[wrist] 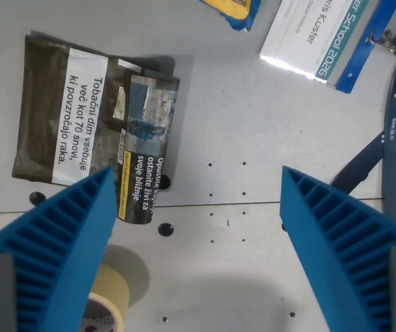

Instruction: Move above the blue bag

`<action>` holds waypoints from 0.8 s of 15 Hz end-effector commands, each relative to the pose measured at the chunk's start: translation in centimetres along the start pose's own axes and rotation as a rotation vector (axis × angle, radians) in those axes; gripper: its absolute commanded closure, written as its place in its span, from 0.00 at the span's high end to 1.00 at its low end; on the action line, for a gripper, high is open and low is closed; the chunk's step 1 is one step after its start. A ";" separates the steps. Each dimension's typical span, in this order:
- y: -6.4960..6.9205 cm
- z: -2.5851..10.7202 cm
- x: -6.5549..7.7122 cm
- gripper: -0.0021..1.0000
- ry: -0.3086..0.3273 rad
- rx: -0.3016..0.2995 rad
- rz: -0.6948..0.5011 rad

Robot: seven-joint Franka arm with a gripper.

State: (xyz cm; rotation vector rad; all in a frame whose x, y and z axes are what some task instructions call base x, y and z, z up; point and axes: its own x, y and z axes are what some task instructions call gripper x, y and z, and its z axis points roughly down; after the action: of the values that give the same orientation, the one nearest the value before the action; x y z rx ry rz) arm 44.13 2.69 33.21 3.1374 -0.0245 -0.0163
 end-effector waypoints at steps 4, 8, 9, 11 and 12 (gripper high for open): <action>0.0 -0.2 0.0 1.00 0.004 0.000 -0.002; 0.0 0.0 0.1 1.00 0.006 0.000 -0.036; 0.0 0.0 0.1 1.00 0.007 0.000 -0.051; -0.1 0.3 0.3 1.00 0.012 -0.001 -0.088; -0.1 0.4 0.4 1.00 0.015 -0.001 -0.108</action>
State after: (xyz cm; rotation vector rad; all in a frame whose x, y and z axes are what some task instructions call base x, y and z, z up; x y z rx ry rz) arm 44.28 2.74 32.85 3.1377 0.0198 -0.0196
